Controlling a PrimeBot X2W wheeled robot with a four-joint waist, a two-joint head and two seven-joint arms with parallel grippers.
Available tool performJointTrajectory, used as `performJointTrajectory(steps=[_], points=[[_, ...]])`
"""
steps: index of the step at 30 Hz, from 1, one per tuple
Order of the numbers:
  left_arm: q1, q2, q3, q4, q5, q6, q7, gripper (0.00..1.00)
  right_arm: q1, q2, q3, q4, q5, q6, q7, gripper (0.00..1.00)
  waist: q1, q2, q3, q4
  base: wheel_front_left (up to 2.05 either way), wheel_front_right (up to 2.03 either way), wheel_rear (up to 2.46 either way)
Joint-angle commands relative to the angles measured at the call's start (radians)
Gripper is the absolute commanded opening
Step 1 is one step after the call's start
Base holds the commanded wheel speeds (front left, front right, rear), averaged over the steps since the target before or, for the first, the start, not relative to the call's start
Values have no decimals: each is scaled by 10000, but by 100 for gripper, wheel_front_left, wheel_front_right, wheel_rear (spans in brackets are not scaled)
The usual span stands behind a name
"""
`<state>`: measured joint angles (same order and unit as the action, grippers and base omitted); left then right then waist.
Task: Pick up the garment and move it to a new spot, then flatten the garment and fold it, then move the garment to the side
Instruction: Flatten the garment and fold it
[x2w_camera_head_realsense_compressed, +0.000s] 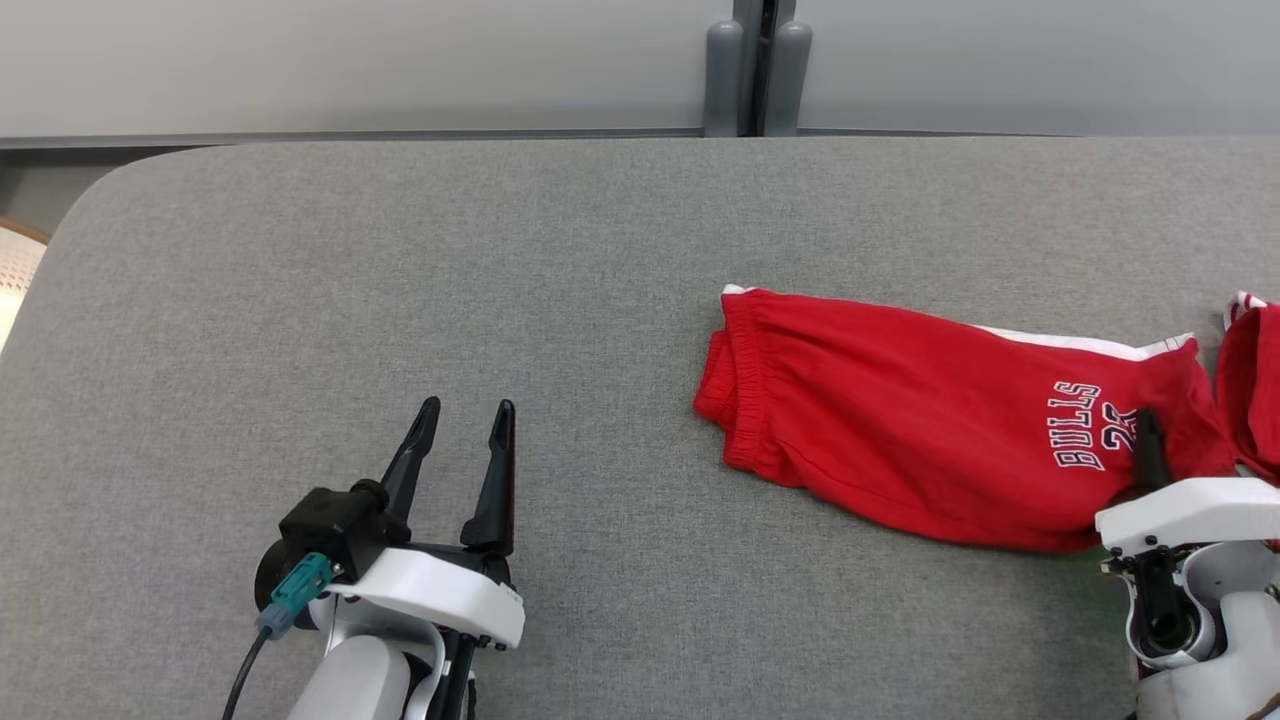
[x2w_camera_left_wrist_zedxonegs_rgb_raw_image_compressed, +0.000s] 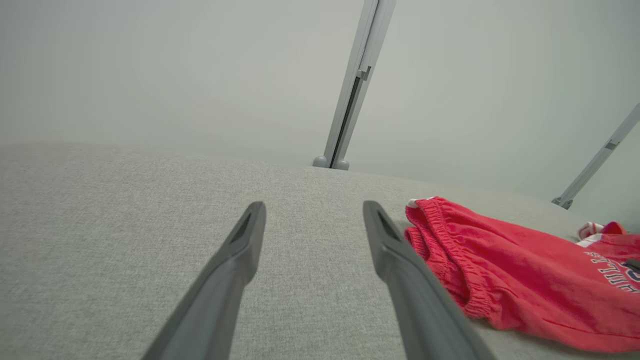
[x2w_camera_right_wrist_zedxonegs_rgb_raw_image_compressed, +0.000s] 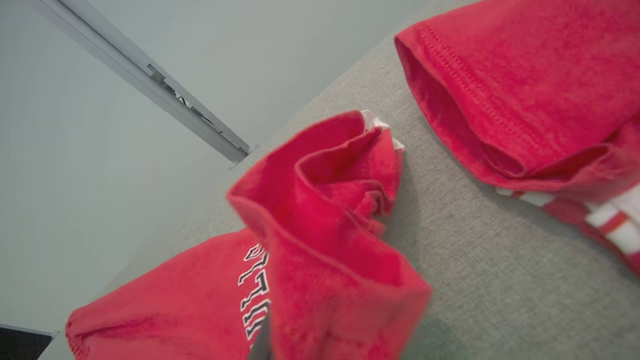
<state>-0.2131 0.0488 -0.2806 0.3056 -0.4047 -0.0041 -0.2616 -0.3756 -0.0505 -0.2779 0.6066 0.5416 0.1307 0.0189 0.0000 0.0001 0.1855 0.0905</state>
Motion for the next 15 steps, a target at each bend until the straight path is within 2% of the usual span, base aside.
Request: performJointTrajectory(steps=[1, 8, 15], points=[[62, 40, 12, 57, 93, -41, -44, 100, -185, -7, 317, 118, 588, -2, -145, 0, 0, -1, -143, -105, 0, 0, 0], [165, 42, -66, 107, 123, -84, -44, 100, -396, -9, 1409, -163, 1148, -2, -721, 0, 0, -1, -355, 135, 0, 0, 0], [290, 37, -25, 142, -507, -50, -44, 100, -399, -11, 2492, -825, 1624, -2, -979, 0, 0, -1, -512, 567, 0, 0, 0]])
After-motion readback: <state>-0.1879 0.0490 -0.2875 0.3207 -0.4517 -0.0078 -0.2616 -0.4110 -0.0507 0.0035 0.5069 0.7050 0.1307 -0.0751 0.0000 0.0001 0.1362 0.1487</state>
